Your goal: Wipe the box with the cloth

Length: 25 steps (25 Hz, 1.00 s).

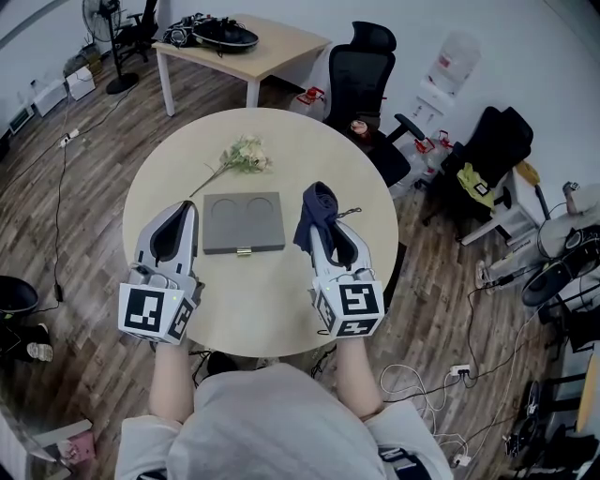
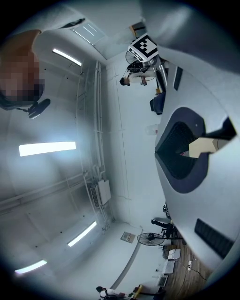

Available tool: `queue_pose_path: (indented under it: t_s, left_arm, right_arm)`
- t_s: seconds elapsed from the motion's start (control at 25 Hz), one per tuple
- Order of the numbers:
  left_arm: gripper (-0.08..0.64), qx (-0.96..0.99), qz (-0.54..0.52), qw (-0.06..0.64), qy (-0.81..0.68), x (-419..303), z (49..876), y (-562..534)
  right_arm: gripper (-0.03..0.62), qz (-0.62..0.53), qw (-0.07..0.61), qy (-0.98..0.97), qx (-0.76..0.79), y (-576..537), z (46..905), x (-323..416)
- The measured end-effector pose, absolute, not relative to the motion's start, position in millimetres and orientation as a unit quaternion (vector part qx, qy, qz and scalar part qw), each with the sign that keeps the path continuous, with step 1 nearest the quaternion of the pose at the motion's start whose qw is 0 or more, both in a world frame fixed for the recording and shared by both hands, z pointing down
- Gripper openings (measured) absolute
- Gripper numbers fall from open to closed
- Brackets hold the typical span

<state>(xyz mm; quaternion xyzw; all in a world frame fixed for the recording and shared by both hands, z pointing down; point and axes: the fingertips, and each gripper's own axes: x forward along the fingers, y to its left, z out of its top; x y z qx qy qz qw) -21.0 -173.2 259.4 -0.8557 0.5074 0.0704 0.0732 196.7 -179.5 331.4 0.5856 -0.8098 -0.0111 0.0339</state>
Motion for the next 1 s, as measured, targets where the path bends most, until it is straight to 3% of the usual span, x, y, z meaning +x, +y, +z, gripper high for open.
queue_pose_path:
  t_s: [1.0]
  left_arm:
    - [0.008, -0.855, 0.065, 0.069, 0.511, -22, 263, -178]
  right_arm:
    - [0.112, -0.038, -0.002, -0.805, 0.592, -178, 309, 194]
